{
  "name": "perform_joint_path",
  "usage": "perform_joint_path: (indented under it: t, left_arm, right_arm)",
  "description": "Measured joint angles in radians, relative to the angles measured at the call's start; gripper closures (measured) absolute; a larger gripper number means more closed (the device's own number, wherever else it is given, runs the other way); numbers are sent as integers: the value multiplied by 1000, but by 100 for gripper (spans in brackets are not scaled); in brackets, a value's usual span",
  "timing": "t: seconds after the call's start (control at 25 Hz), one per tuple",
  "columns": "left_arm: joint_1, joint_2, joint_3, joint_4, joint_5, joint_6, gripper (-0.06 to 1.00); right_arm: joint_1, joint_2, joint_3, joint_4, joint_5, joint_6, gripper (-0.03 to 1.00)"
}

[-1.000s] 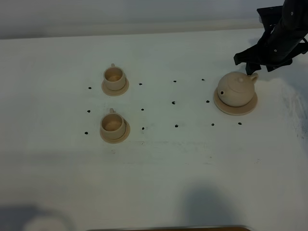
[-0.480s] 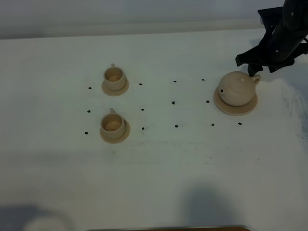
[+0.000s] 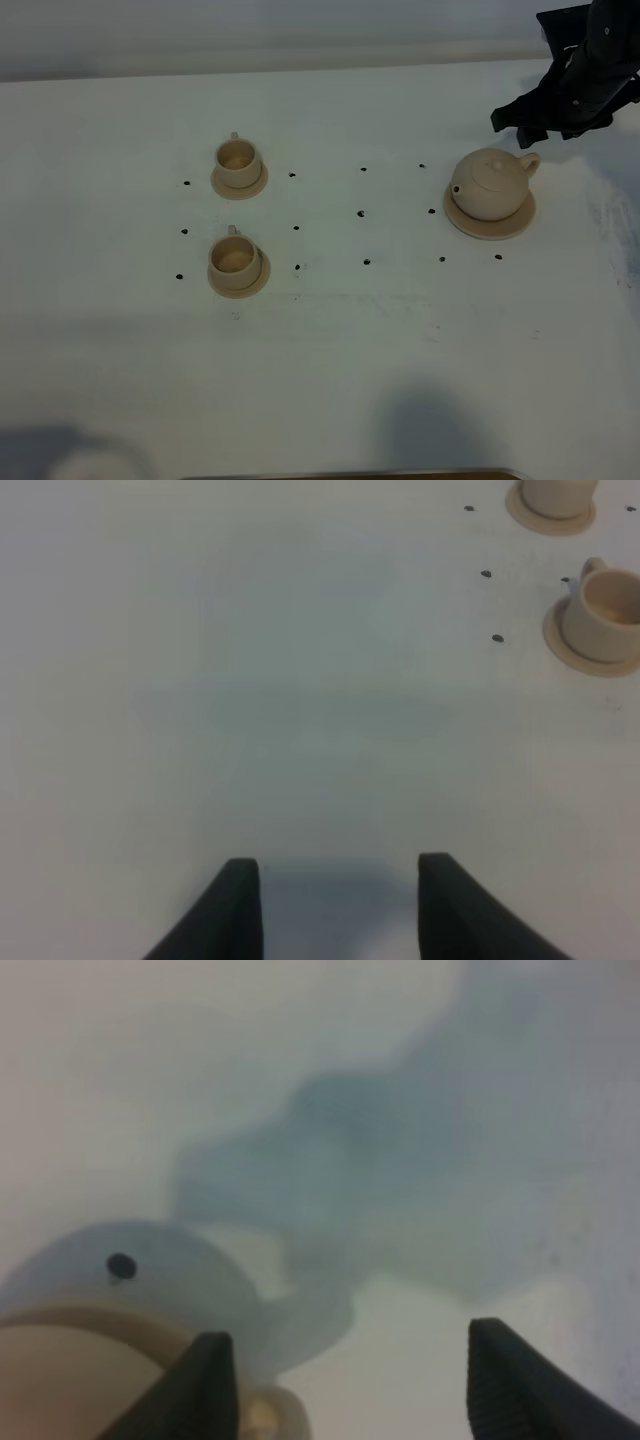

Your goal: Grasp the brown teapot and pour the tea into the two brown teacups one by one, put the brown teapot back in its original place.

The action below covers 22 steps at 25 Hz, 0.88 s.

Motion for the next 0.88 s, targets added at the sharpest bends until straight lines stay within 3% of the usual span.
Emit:
perform_joint_path:
  t: [0.88]
  left_arm:
    - [0,0,0,0,0,0,51]
  right_arm:
    - [-9,0,0,-18,119,0,48]
